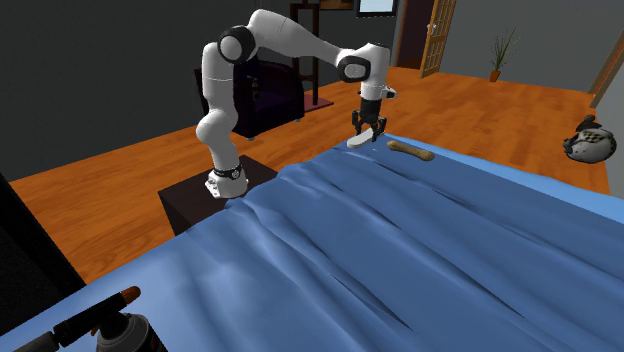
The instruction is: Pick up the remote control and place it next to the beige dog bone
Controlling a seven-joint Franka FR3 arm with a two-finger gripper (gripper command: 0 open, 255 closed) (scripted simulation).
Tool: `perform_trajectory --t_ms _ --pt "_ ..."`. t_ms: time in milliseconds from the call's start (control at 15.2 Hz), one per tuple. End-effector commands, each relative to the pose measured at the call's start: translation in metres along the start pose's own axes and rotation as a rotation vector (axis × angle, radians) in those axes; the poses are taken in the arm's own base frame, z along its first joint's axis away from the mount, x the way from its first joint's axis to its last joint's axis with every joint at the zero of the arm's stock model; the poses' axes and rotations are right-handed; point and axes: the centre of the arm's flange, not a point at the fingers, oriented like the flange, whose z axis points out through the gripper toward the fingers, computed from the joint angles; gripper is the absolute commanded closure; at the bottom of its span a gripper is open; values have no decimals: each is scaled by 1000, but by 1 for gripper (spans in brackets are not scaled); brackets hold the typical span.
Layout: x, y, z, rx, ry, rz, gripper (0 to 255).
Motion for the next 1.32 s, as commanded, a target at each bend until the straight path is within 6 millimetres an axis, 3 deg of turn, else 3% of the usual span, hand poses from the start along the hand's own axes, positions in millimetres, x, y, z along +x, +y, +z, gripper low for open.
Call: perform_trajectory --t_ms 0,264,1254 --pt "25 3 1 0 1 1 255" --pt "80 7 1 0 1 1 255" --pt "80 9 80 0 1 1 255"
